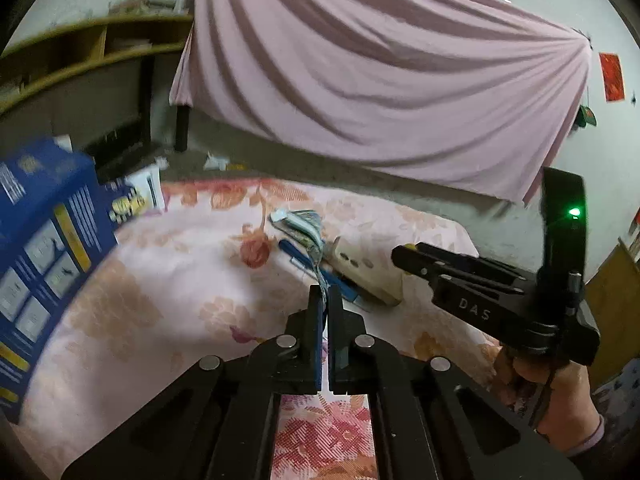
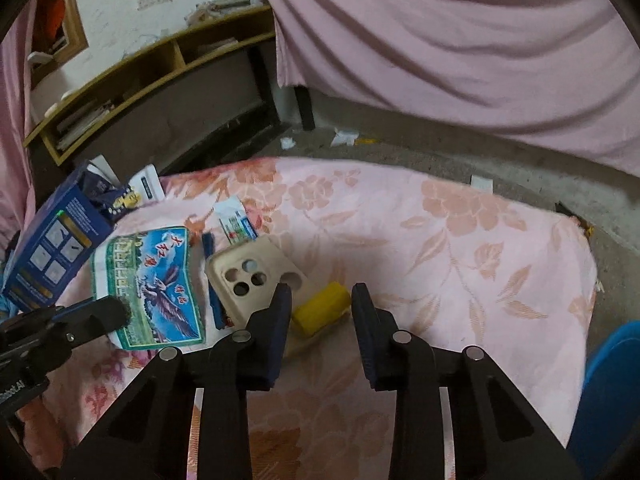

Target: Collect trash

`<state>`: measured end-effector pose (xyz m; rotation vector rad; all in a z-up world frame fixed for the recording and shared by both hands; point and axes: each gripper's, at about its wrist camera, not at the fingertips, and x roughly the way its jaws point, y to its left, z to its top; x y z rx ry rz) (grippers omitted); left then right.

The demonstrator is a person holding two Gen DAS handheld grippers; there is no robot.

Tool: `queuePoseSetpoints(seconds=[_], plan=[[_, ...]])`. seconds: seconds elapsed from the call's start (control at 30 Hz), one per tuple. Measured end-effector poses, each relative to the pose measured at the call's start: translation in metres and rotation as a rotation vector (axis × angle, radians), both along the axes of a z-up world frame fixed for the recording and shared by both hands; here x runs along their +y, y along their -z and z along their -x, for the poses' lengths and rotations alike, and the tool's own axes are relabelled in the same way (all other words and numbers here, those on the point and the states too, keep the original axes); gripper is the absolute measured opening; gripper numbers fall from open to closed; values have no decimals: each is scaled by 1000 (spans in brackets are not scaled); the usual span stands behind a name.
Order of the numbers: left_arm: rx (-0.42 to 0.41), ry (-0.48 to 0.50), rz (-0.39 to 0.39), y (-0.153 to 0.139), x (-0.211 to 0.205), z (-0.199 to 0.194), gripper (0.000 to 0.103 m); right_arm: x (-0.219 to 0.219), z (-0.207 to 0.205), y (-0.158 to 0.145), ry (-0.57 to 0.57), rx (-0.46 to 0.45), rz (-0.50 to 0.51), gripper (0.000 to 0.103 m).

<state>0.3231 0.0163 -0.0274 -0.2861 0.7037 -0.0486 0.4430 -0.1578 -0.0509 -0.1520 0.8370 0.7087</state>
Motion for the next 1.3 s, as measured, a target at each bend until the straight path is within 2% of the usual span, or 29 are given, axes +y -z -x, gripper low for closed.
queuePoseSetpoints(seconds=[0.17,0.37,0.63,0.83,1.1,1.3], plan=[[-71,-16,-55,-15,-10,6,0,-13,21,-21,14,-146,-73,29],[-227,7,-124,-42,-37,22,0,-47,59,-54,53,-371,-198,29],[-456,95,-198,-85,-89,43,0,-101,101,-98,153,-608,-313,29],[-554,175,-216,-107,-128,50,0,-142,127,-118,256,-761,-369,29],[-669,338,-275,-118,-202,61,0,-205,146,-122,425,-850,-392,29],[-682,443,-274,-115,-255,59,0,-253,151,-123,559,-850,-407,29]])
